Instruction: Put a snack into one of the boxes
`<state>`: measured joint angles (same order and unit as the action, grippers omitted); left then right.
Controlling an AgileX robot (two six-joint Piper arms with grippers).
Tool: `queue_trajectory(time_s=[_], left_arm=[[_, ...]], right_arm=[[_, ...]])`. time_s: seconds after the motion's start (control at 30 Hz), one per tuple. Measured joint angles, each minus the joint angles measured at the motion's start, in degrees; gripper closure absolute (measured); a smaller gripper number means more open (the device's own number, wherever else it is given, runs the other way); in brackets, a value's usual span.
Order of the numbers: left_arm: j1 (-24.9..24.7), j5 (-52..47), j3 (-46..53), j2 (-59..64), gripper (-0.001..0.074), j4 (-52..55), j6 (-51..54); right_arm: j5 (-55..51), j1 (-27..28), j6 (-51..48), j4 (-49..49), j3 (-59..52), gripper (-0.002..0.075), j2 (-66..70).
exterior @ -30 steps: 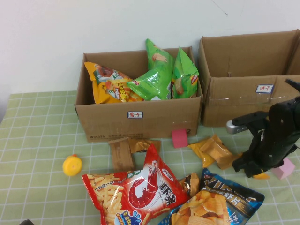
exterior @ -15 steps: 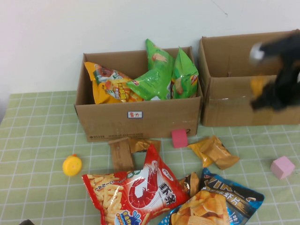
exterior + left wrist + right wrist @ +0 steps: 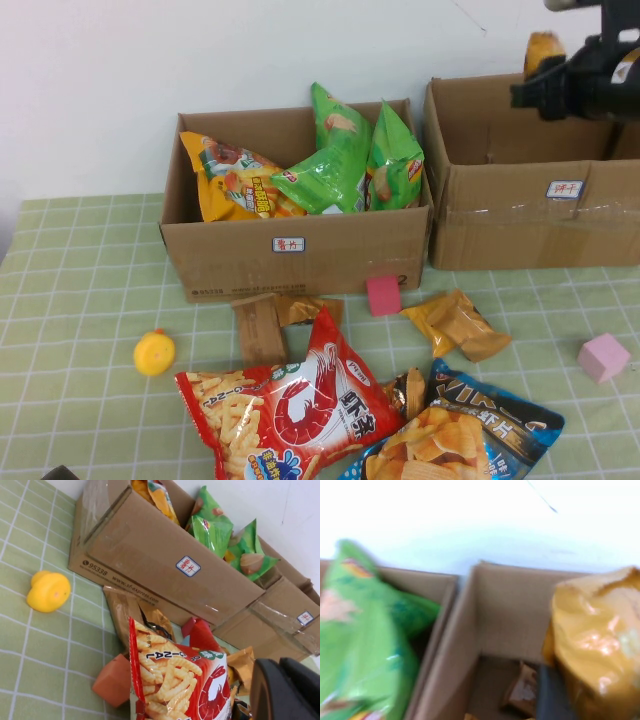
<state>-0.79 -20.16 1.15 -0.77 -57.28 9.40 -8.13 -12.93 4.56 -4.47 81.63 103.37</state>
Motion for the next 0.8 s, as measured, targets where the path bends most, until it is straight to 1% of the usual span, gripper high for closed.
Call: queue_trajectory(time_s=[0.07,0.1,0.13,0.17,0.23,0.3,0.33,0.37,0.43,0.47,0.5,0.57,0.63,0.73,0.8], left_arm=[[0.0,0.0,0.0,0.0,0.0736,-0.1,0.0],[0.0,0.0,0.0,0.0,0.0736,-0.2,0.0],[0.0,0.0,0.0,0.0,0.0736,-0.2,0.0],[0.0,0.0,0.0,0.0,0.0736,-0.2,0.0],[0.0,0.0,0.0,0.0,0.0736,-0.7,0.0],[0.0,0.0,0.0,0.0,0.0736,-2.5,0.0],[0.0,0.0,0.0,0.0,0.0736,-3.6,0.0],[0.0,0.0,0.0,0.0,0.0736,-5.3,0.0],[0.0,0.0,0.0,0.0,0.0736,-8.2,0.0],[0.0,0.0,0.0,0.0,0.0736,-9.1,0.0],[0.0,0.0,0.0,0.0,0.0736,-9.5,0.0],[0.0,0.0,0.0,0.0,0.0736,-9.4,0.8],[0.0,0.1,0.0,0.0,0.0736,-8.6,3.4],[0.0,0.1,0.0,0.0,0.0736,-7.9,7.0],[0.0,0.1,0.0,0.0,0.0736,-7.7,8.1]], right_arm=[[0.0,1.2,2.3,0.3,2.1,0.0281,3.5],[-0.2,1.6,3.1,0.4,3.0,0.0231,4.7],[-0.9,2.1,3.5,0.4,3.6,0.0197,5.9],[-2.5,2.4,3.8,0.4,4.4,0.0178,6.8],[-6.6,2.9,4.0,0.4,5.4,0.0177,7.4],[-11.6,3.3,3.7,0.4,6.2,0.0228,7.5],[-13.9,3.3,3.4,0.4,6.3,0.0284,7.0],[-16.0,3.3,3.0,0.4,6.3,0.0358,6.4],[-19.3,3.4,2.5,0.6,6.3,0.0536,4.3],[-20.5,3.4,2.3,0.7,6.3,0.0603,2.9],[-21.7,3.4,2.0,0.8,6.3,0.0647,1.7],[-23.5,3.4,1.3,1.3,6.3,0.0690,-1.9],[-24.5,3.4,-0.2,2.4,5.8,0.0710,-5.6],[-24.5,3.4,-3.6,4.5,2.6,0.0721,-12.6],[-23.5,3.4,-6.7,7.8,-1.4,0.0724,-18.4]])
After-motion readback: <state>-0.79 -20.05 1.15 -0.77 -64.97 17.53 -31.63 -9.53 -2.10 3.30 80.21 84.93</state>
